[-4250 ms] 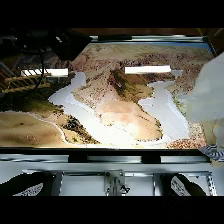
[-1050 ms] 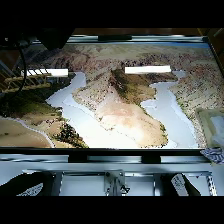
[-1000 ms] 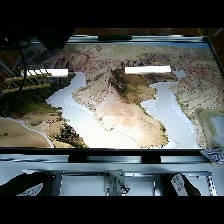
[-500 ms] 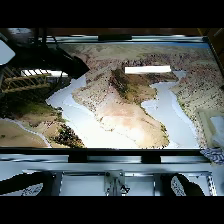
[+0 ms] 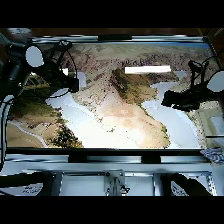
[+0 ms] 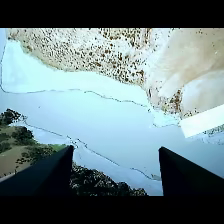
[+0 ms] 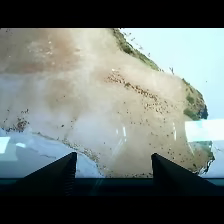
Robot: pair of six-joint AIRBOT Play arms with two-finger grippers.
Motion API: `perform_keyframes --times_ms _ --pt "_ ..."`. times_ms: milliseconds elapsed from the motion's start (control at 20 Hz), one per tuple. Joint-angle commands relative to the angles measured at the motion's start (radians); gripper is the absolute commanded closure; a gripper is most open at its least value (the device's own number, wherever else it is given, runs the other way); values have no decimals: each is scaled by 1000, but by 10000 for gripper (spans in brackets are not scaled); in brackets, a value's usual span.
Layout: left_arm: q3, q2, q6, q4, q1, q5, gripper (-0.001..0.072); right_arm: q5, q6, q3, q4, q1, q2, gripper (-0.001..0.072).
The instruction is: Fold the shirts.
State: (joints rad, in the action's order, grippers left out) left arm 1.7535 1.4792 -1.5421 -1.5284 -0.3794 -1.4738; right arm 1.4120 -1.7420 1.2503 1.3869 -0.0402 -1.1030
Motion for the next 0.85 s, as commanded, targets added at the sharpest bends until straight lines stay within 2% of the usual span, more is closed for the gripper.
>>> perform_keyframes --times_ms 0,800 --pt "0 6 -16 -24 -1 -19 100 -78 -3 -11 8 -32 -23 127" --pt "-2 6 -15 -24 -2 -50 100 -89 -3 -11 8 -32 -23 127"
